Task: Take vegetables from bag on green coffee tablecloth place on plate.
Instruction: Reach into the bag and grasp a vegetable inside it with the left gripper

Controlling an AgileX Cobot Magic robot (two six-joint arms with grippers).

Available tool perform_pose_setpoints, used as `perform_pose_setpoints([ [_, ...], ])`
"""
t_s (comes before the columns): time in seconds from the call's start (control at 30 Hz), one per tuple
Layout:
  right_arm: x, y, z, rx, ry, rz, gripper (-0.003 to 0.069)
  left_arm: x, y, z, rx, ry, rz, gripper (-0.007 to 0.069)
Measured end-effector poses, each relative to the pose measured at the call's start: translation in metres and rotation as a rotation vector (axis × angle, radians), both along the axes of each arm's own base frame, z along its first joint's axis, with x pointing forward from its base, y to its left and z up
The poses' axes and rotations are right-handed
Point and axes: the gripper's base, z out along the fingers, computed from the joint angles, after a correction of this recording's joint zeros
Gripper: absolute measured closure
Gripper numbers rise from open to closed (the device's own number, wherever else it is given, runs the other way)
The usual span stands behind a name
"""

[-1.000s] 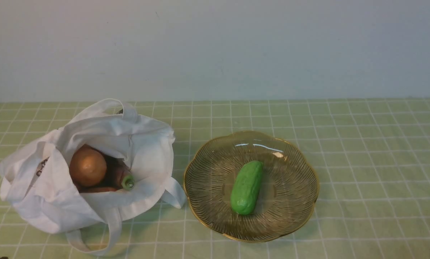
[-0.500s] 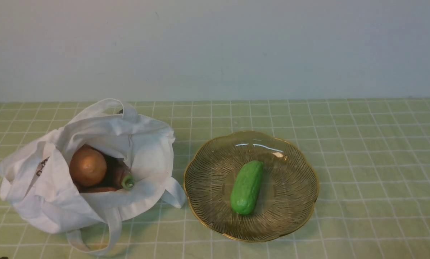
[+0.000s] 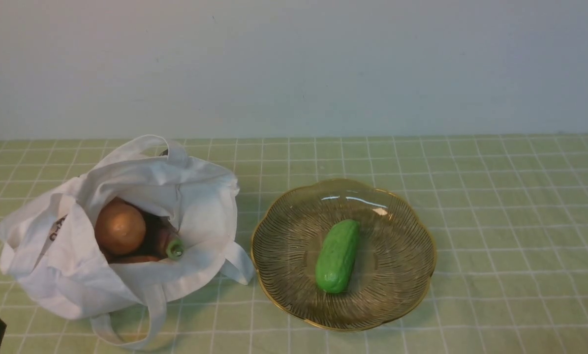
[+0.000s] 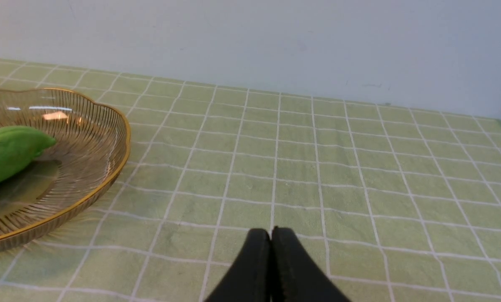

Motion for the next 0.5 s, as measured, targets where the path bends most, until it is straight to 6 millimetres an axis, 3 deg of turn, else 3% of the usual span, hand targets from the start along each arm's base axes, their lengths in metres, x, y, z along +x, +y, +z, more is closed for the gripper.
perform_pose_setpoints([
  [0.2, 0.000, 0.000, 0.000, 0.000, 0.000, 0.000, 0.0673, 0.000, -0.001, 0.003, -0.209, -0.028, 0.001, 0.0629],
  [0.43, 0.000, 0.000, 0.000, 0.000, 0.000, 0.000, 0.0673, 0.000, 0.001, 0.006, -0.274, -0.064, 0.012, 0.0629],
  [0.5, 0.000, 0.000, 0.000, 0.000, 0.000, 0.000, 0.0673, 0.000, 0.005, 0.013, -0.339, -0.148, 0.043, 0.0629],
])
